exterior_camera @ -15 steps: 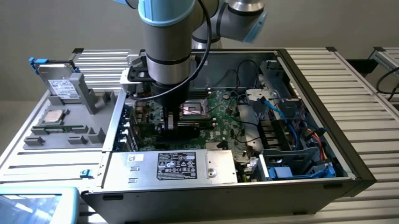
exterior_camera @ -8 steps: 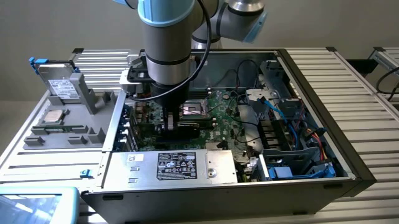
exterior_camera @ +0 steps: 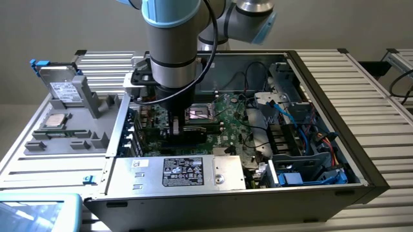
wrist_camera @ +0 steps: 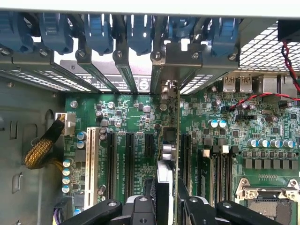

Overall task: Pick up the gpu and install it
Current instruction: 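Insert the gpu into the slot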

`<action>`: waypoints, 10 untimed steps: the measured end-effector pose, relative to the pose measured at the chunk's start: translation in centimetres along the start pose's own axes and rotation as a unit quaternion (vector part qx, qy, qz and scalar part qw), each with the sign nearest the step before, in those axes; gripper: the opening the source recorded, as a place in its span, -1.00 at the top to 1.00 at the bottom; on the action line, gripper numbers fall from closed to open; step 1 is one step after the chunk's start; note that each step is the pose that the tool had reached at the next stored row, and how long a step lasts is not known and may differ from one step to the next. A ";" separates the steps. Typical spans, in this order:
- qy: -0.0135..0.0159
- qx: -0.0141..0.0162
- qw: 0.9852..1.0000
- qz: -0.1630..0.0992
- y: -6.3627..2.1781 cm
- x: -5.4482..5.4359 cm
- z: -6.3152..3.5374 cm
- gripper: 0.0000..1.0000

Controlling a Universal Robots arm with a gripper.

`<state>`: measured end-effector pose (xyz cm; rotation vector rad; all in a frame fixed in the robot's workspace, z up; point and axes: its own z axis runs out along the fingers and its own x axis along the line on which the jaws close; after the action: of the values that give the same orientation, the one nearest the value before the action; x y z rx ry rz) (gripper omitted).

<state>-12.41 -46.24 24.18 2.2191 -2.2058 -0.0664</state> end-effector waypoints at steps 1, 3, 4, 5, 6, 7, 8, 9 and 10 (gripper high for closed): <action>0.000 0.000 1.000 0.000 0.00 0.0 0.01 0.44; 0.000 0.000 1.000 0.000 0.01 0.0 0.04 0.44; 0.000 0.000 1.000 0.000 0.01 0.0 0.05 0.44; 0.000 0.000 1.000 0.000 0.01 0.0 0.07 0.44; -0.001 0.000 1.000 -0.001 0.02 0.1 0.08 0.44; -0.001 -0.001 1.000 -0.001 0.03 0.1 0.07 0.44; -0.001 -0.001 1.000 -0.001 0.03 0.1 0.07 0.44; -0.001 -0.001 1.000 -0.001 0.03 0.1 0.07 0.44; -0.001 -0.001 1.000 -0.001 0.03 0.1 0.07 0.44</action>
<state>-12.44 -46.38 24.11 2.2205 -2.2042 -0.0700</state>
